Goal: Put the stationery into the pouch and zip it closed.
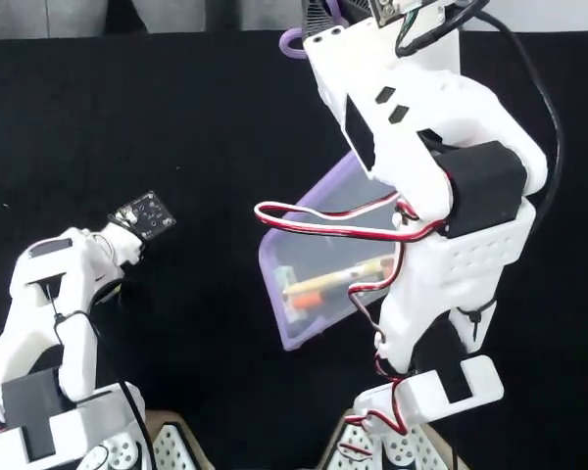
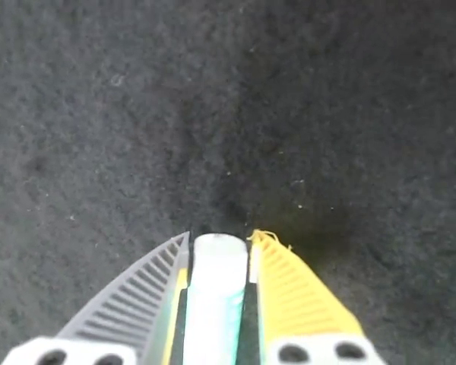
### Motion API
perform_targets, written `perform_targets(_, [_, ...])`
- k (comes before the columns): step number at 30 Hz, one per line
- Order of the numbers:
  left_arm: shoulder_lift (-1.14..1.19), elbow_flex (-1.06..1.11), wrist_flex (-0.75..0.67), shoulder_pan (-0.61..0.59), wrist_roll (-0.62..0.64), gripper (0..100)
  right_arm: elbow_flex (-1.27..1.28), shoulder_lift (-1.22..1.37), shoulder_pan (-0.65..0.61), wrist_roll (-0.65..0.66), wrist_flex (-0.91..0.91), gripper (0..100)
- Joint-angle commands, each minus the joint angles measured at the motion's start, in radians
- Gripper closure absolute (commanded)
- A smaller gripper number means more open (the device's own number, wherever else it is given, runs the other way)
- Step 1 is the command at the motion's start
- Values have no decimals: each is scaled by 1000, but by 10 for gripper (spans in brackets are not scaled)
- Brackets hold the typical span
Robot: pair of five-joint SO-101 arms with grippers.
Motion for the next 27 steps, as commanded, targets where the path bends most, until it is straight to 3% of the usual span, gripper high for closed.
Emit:
perform_targets(1, [-89, -107, -6, -18, 178, 970, -7, -10, -17, -2, 3, 986])
perform_targets(11, [-760, -91, -2, 203, 984, 970, -5, -4, -20, -2, 5, 986])
perform_targets(16, [-1191, -10, 107, 255, 1324, 971, -5, -4, -41, -2, 15, 986])
perform_targets(21, [-1591, 147, 166, 217, 1545, 971, -47, -10, -160, 46, -57, 986])
perform_targets(27, [-1513, 275, 126, 113, 1634, 971, -137, -12, -327, 51, -196, 987])
